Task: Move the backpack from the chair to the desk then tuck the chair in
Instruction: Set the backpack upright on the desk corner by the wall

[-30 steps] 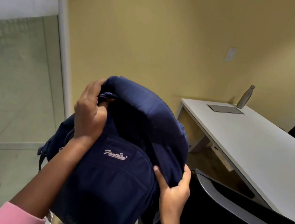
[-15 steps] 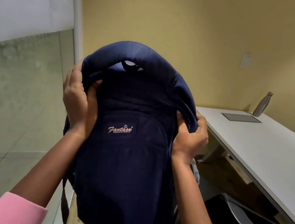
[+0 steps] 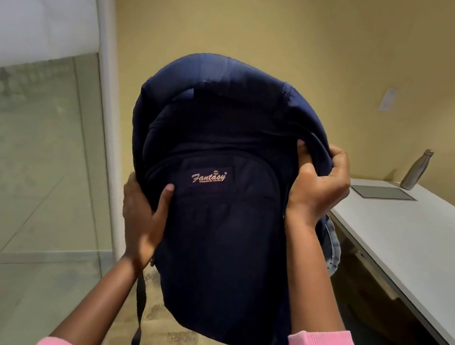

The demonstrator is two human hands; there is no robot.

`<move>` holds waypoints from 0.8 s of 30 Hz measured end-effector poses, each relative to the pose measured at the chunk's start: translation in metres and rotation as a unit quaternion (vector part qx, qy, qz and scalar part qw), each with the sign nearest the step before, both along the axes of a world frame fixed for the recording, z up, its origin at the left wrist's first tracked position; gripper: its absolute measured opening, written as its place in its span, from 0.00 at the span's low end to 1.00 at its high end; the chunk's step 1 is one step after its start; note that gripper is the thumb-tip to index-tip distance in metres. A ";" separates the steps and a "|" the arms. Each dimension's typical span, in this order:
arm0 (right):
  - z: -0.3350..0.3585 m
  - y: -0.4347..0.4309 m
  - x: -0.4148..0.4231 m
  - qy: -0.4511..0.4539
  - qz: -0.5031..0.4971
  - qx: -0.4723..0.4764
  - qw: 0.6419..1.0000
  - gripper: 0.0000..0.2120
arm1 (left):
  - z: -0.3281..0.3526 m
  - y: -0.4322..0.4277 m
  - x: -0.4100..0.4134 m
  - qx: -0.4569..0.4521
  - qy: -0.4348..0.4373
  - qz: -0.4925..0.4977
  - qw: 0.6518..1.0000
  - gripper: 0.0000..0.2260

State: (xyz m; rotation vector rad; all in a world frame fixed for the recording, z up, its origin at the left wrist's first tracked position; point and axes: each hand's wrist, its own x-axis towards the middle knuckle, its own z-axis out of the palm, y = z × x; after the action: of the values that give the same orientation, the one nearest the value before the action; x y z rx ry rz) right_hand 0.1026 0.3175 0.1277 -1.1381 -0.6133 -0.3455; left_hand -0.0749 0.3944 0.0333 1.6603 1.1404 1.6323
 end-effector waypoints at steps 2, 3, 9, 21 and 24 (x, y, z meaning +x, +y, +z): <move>0.000 0.013 0.016 0.010 -0.008 0.005 1.000 0.10 | 0.003 0.020 0.018 -0.017 -0.015 0.004 1.000 0.21; 0.000 0.020 0.023 0.017 -0.012 0.005 1.000 0.10 | 0.007 0.030 0.028 -0.018 -0.013 0.014 1.000 0.14; -0.009 0.052 0.069 0.047 -0.048 0.008 0.998 0.10 | 0.014 0.095 0.087 -0.006 0.018 0.033 0.999 0.09; -0.021 0.117 0.178 0.079 -0.135 0.040 0.987 0.07 | 0.028 0.193 0.216 0.031 -0.009 -0.053 0.998 0.09; -0.020 0.147 0.204 0.077 -0.168 0.044 0.982 0.08 | 0.028 0.233 0.245 0.066 -0.001 -0.111 0.992 0.08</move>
State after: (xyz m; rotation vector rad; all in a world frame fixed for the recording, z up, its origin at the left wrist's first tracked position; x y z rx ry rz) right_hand 0.3065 0.4640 0.1074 -1.1714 -0.2646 -0.5626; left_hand 0.1705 0.6275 0.0615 1.7975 0.8289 1.5941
